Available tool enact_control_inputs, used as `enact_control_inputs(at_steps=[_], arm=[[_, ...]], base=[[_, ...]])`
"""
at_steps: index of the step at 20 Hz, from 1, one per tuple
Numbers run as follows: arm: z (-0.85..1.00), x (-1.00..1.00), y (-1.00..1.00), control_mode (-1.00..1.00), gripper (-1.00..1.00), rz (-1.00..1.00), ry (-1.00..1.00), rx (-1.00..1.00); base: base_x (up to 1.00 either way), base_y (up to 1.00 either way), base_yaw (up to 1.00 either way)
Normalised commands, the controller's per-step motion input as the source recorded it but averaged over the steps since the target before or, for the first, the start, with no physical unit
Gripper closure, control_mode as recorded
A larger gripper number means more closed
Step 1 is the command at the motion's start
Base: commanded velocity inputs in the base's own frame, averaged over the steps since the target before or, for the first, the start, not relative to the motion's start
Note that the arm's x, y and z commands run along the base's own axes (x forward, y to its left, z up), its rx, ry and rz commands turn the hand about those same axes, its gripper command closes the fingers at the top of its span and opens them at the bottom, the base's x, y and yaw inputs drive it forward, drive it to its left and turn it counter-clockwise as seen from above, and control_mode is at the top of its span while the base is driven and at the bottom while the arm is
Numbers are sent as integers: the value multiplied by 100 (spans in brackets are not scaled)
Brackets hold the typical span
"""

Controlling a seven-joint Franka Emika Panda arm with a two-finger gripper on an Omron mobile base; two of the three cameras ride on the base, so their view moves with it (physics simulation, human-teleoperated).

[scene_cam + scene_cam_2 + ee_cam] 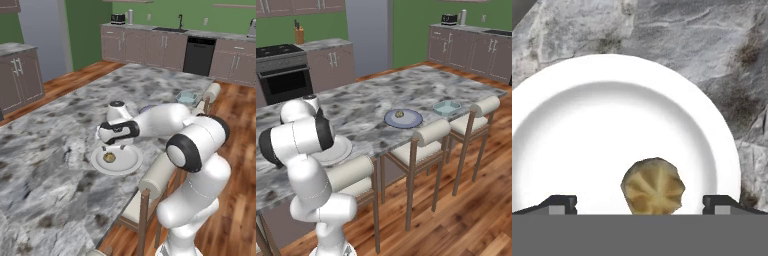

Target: Place two dumplings into each of the tupperware containers and then place the containers in the fridge.

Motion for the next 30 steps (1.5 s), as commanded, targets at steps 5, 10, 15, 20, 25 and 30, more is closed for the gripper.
enact_control_inputs(at_steps=[5, 10, 15, 20, 25, 30], arm=[[-28, -3, 7, -100, -100, 0, -1, 0], [-26, -10, 0, -100, -100, 0, -5, 0], [-38, 11, 2, -100, -100, 0, -6, 0], [-24, 19, 4, -100, -100, 0, -5, 0], [-11, 3, 8, -100, -100, 0, -10, 0], [-13, 0, 4, -100, -100, 0, -7, 0]], base=[[0, 0, 0], [0, 0, 0], [0, 0, 0], [0, 0, 0], [0, 0, 0], [0, 0, 0]])
